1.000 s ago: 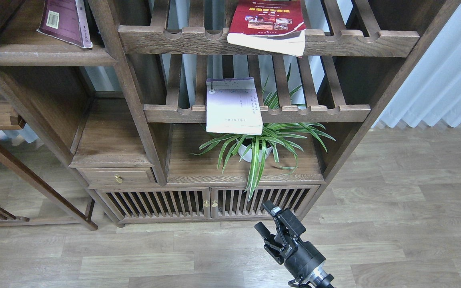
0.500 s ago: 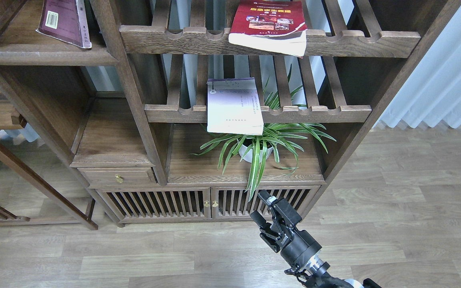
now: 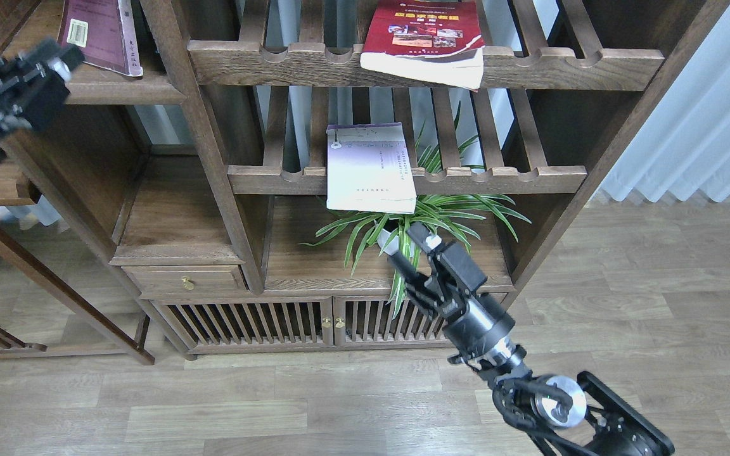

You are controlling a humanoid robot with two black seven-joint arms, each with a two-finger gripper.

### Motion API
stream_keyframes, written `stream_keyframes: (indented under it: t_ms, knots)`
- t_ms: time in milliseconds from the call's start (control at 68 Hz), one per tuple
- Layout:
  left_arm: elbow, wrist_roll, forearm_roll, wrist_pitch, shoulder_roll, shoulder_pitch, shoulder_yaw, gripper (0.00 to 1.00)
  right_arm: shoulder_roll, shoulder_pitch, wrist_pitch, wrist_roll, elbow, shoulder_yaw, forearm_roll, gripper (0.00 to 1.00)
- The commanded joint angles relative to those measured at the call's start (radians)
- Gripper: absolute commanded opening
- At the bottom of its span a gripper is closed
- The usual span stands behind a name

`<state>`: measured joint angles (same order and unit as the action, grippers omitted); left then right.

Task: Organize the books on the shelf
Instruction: 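Reach the right gripper up and grasp the red book on the top shelf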

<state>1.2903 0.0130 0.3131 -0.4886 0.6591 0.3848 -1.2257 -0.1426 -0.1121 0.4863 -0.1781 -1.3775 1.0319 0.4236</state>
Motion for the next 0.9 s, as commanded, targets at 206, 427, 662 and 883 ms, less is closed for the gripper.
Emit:
stream_keyframes:
  t_ms: [206,427,662,883]
  knots:
    - [-0.020,-0.002,0.001,0.000,-0.056,-0.090,-0.015,0.48,-0.009,-0.228,-0.233,0.028,-0.005,0.014,-0.005,0.99]
    - [-0.031,-0.002,0.001,0.000,-0.064,-0.096,-0.023,0.49,0.001,-0.342,-0.365,0.121,0.031,0.016,-0.003,0.99]
    - [-0.034,-0.002,0.001,0.000,-0.081,-0.116,-0.032,0.49,0.009,-0.405,-0.368,0.124,0.087,0.074,-0.002,0.93]
    - [-0.034,-0.010,0.001,0.000,-0.088,-0.116,-0.043,0.50,0.011,-0.445,-0.419,0.126,0.139,0.112,0.000,0.90]
